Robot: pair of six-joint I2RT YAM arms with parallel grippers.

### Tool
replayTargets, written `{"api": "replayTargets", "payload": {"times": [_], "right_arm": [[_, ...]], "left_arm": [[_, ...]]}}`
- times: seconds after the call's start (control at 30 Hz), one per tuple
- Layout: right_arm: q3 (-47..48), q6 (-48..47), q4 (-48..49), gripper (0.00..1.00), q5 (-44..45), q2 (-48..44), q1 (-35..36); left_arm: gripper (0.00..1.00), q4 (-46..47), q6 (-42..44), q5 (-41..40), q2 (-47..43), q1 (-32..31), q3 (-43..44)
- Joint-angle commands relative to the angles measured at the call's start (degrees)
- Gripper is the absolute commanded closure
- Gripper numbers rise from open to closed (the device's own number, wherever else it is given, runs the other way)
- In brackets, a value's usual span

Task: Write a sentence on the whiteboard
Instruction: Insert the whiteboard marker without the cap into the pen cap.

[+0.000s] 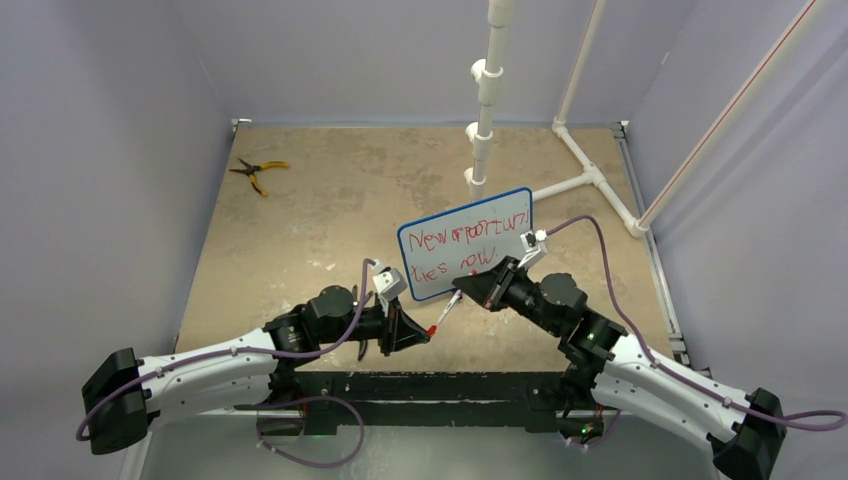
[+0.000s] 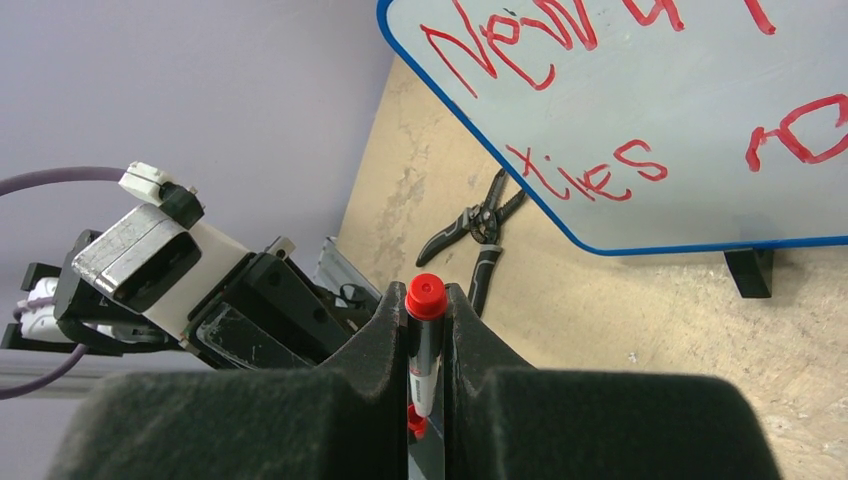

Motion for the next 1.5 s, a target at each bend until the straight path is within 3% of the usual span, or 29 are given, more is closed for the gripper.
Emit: {"api": "replayTargets", "payload": {"times": [0.0,0.9,1.47], "right_arm": [[0.10,-0.01,1.30,1.00,-1.11,0.28,-0.03],[-1.50,-0.98,8.34,1.00,-3.84,5.04,-0.03],[-2.84,-7.24,7.92,1.00,-5.78,7.15,-0.03]], "left_arm": [[1.00,2.25,0.67,-0.51,-0.91,-0.31,-0.67],[1.00,6.25,0.40,-6.07,0.02,-0.31,0.10],[1.00,11.39,0.56,-7.58,8.29,-0.31,5.91]]}}
